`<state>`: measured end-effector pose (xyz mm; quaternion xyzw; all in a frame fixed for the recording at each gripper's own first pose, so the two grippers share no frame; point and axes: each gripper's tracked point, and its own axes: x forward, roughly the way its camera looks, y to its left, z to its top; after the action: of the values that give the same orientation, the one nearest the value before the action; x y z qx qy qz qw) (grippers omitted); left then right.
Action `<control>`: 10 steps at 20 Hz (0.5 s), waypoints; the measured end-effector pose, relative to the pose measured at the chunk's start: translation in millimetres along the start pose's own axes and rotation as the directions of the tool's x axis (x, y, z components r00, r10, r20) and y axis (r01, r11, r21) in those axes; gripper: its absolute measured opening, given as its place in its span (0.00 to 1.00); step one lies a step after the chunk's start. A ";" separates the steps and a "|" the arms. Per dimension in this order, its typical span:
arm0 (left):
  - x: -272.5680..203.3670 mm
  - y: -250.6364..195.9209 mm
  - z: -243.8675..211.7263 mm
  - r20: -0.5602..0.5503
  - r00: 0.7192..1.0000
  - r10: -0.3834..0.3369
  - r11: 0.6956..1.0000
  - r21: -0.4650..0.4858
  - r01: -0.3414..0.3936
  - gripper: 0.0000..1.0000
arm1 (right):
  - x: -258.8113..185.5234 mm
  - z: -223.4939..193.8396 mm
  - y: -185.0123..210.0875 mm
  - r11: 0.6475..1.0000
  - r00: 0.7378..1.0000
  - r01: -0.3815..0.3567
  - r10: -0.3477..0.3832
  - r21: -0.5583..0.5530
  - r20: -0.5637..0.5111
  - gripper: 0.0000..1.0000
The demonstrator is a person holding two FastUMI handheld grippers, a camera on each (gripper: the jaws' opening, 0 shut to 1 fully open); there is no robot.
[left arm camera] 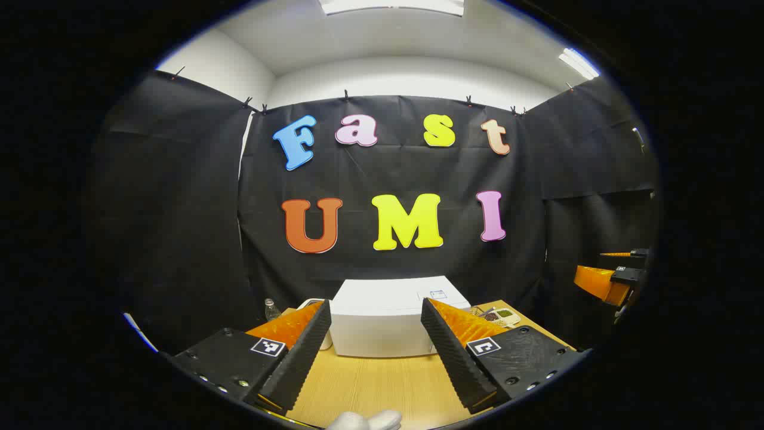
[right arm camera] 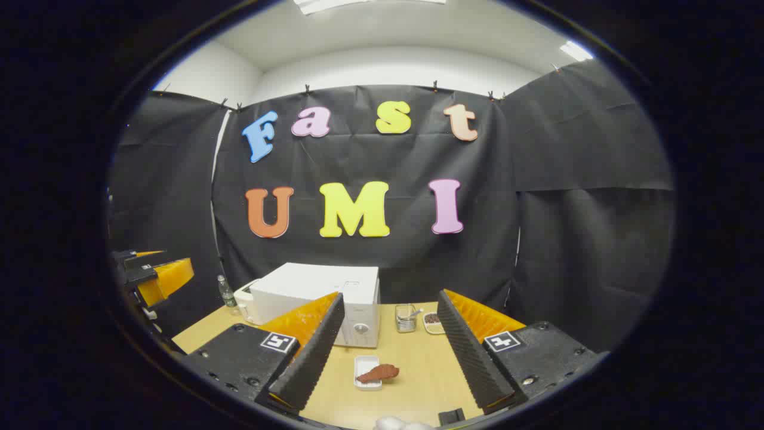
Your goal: Open the microwave oven with the left hand, put the food in, and close the microwave oven.
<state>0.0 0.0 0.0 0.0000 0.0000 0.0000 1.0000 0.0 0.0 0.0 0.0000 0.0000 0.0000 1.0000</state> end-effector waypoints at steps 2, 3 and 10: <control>-1.0 2.1 -0.4 0.001 1.000 0.005 1.000 -0.001 -0.005 0.94 | 2.3 1.7 2.3 1.000 1.000 -0.004 0.004 0.001 0.004 1.00; -1.0 3.1 -1.3 0.000 1.000 0.007 1.000 -0.001 -0.007 0.94 | 2.2 1.3 3.1 1.000 1.000 -0.005 0.005 0.001 0.005 1.00; -1.3 12.0 1.6 0.002 1.000 0.029 1.000 0.001 -0.029 0.94 | 6.0 0.9 10.8 1.000 1.000 -0.024 0.024 0.001 0.002 0.91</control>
<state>-1.3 12.0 1.6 0.0006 -0.0010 0.0145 0.9999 6.0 10.8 0.9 0.0004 -0.0010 0.0118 0.9999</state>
